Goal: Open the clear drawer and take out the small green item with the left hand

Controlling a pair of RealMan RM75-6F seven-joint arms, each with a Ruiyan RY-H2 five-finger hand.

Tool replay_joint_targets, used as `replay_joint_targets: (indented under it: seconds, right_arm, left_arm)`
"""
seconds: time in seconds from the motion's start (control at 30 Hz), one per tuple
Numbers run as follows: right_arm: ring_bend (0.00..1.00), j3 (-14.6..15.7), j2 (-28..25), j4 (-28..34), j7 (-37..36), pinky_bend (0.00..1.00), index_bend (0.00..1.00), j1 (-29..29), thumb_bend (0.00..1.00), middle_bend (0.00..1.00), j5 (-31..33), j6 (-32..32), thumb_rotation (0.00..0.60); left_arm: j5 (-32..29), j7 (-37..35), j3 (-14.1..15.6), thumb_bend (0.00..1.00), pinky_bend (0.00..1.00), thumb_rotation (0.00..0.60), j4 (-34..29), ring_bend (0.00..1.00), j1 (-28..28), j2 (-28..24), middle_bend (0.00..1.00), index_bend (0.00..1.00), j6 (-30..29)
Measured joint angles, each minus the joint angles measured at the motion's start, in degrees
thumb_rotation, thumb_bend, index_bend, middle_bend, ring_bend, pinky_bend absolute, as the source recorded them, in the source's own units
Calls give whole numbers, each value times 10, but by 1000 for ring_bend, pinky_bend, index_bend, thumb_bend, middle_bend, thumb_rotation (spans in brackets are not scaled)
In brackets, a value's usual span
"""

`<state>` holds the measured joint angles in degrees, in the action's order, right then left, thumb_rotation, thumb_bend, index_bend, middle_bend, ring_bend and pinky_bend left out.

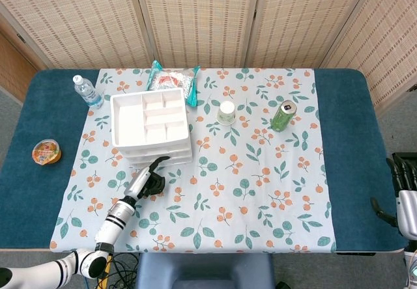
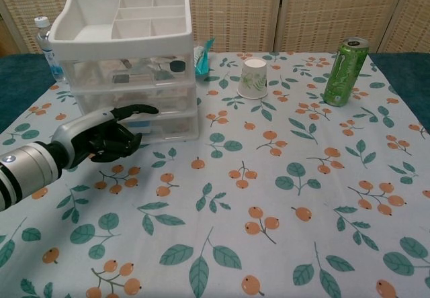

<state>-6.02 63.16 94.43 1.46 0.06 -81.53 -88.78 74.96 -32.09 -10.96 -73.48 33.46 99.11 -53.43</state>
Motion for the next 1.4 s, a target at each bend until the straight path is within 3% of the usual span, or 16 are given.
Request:
replay_joint_targets:
  seconds: [1.4]
  right_arm:
    - [25,2,2,5,8,55,0,-5,338,0,-1,-2,600]
  left_arm:
    - [36,-34,46,627,1000,600,-51,926,-32,-27,906,199,-26]
